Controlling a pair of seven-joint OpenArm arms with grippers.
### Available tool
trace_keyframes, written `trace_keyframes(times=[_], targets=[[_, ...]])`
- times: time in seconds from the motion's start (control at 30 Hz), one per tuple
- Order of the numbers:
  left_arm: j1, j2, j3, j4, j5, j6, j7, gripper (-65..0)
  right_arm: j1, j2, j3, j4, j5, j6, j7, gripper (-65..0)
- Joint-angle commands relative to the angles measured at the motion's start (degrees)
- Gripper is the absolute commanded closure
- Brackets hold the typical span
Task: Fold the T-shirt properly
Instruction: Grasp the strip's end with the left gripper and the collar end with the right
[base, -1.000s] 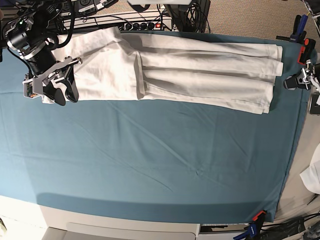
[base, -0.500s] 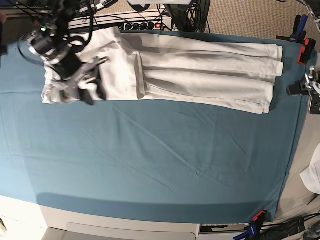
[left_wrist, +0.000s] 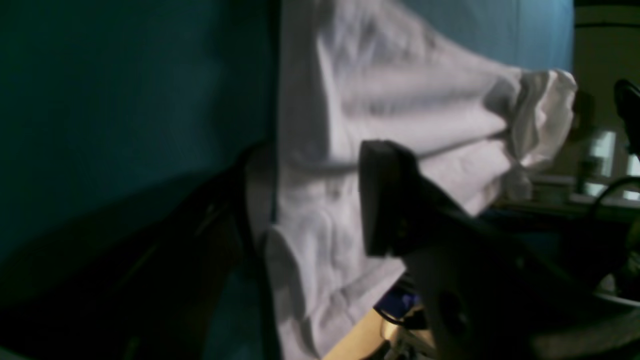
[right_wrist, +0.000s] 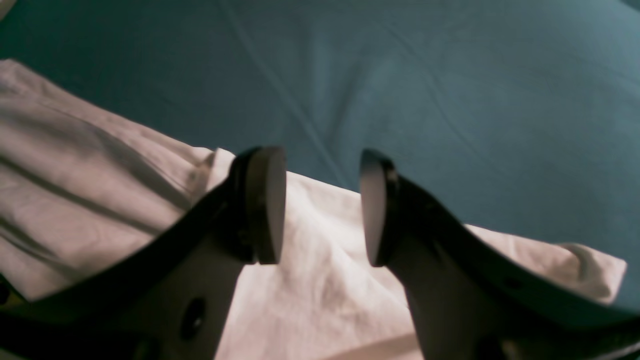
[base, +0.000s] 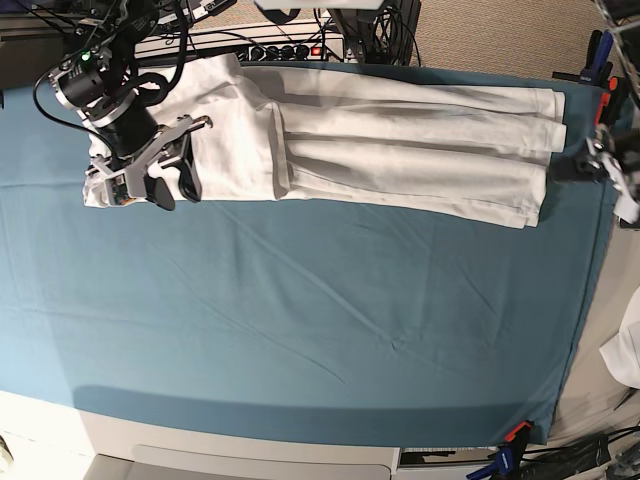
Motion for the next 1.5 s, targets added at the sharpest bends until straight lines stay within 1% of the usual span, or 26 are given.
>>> trace_keyframes(times=[0.0,0.13,0.23,0.3,0.4,0.57,0.63,0.73,0.87,0.93,1.03,1.2,1.47], targets=[[-0.3,-1.7,-0.4,0.7,-1.5,-0.3,-0.4,-27.8,0.3,0.5,0.4,1.0,1.2,0.1,1.8,-24.9],[1.2,-0.6,-0.4,0.7,-1.4,-0.3,-0.4,-27.9,0.3,1.0,0.5,1.0,1.2,0.1,1.8,-24.9],[1.6,-0.7,-0.4,0.7,0.3,-0.3,-0.4,-27.9,0.4,1.8,0.5,1.0,0.9,0.1,2.2,-24.9],[1.5,-1.0,-0.4,0.7,1.2,-0.3,-0.4,-27.9,0.5,2.0,0.5,1.0,-0.6,0.1,2.7,-24.9],[1.5,-1.5,-0.4,0.9,3.1,-0.3,-0.9,-27.9,0.5,2.0,0.5,1.0,-3.2,-1.7,3.9,-24.9],[1.5,-1.2,-0.4,1.0,4.2,-0.3,-1.0,-27.9,0.5,1.9,0.5,1.0,-3.5,-2.1,4.2,-24.9],[1.6,-0.3,-0.4,1.0,5.5,-0.1,-1.6,-27.9,0.5,1.9,0.5,1.0,-3.5,-2.1,4.5,-24.9],[1.7,2.0,0.4,1.0,5.4,-0.2,-1.6,-27.9,0.5,1.9,0.5,1.0,-3.3,-2.1,4.5,-24.9],[1.2,4.6,5.2,1.0,5.4,-0.2,-2.0,-27.9,0.5,1.9,0.5,1.0,-3.3,-2.1,4.5,-24.9],[0.7,5.1,7.1,1.0,5.4,-0.2,-2.0,-27.9,0.5,2.0,0.5,1.0,-3.4,-2.1,4.5,-24.9],[0.0,4.9,7.4,1.0,5.4,-0.2,-2.0,-27.8,0.4,2.0,0.5,1.0,-3.6,-2.1,4.4,-24.9],[-0.3,3.1,7.4,1.0,5.4,-0.2,-1.7,-27.8,0.5,2.7,1.0,1.0,-5.5,-2.2,4.5,-24.9],[-0.3,2.4,7.4,1.0,5.2,-0.2,-1.3,-27.8,0.4,2.7,7.6,1.0,-5.4,-5.0,4.5,-24.9]])
